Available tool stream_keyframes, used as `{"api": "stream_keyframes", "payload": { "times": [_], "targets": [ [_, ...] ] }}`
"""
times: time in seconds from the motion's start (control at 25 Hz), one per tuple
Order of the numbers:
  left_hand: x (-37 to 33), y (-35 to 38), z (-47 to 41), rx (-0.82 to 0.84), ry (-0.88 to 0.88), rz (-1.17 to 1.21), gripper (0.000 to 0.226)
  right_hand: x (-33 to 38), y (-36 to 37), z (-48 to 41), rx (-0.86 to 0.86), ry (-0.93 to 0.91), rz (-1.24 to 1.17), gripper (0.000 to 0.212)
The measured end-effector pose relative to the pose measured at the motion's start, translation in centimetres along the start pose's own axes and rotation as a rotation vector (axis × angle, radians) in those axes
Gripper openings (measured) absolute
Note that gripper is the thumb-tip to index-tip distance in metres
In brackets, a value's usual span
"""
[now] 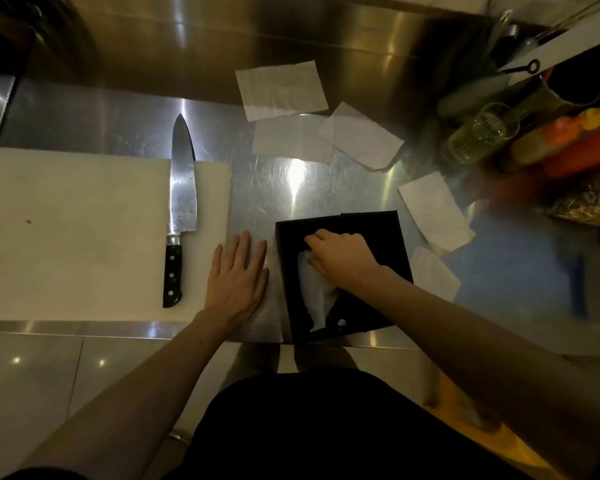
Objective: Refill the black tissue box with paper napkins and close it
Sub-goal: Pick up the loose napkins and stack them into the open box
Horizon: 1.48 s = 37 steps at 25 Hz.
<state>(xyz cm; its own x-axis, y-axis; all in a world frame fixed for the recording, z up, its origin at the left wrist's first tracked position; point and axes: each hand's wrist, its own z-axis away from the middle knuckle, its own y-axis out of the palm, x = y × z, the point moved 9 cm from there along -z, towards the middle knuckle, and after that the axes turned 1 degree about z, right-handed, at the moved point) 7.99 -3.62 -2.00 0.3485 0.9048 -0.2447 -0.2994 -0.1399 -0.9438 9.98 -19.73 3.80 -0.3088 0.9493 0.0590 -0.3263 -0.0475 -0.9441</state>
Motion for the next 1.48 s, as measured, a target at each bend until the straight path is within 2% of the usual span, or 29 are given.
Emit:
{"api": "stream_keyframes", "payload": {
  "times": [0.16,0.48,0.68,0.92,1.08,1.24,1.4,1.48],
  "targets": [
    [1.1,0.9,0.3,-0.007,0.008,-0.041,0.062,1.0,1.1,-0.9,0.060,-0.028,0.124,0.020],
    [1.1,1.6,0.2,-0.017,0.013,-0.065,0.061,1.0,2.1,-1.8,0.069,0.027,0.142,0.044],
    [1.0,1.9,0.3,-0.017,-0.006,-0.055,0.061,0.9,0.7,-1.7,0.084,0.026,0.027,0.022],
    [0.1,1.8,0.3,-0.035,-0.007,-0.048,0.060,0.4,-1.3,-2.4,-0.059,-0.004,-0.158,0.012],
    [-0.5,2.2,0.6,-0.019,-0.001,0.004,0.060,1.1,-0.6,-2.5,-0.077,0.002,-0.214,0.027],
    [-1.3,2.3,0.7,-0.028,0.026,0.093,0.062,1.8,-0.6,1.2,-0.239,0.039,-0.234,0.044],
    [-1.8,2.6,0.7,-0.040,0.015,0.197,0.062,3.4,4.2,3.2,0.033,0.091,-0.145,0.055],
    [-1.7,2.7,0.7,-0.043,0.017,0.208,0.060,3.4,5.9,3.4,0.153,0.113,-0.085,0.070]
  ]
}}
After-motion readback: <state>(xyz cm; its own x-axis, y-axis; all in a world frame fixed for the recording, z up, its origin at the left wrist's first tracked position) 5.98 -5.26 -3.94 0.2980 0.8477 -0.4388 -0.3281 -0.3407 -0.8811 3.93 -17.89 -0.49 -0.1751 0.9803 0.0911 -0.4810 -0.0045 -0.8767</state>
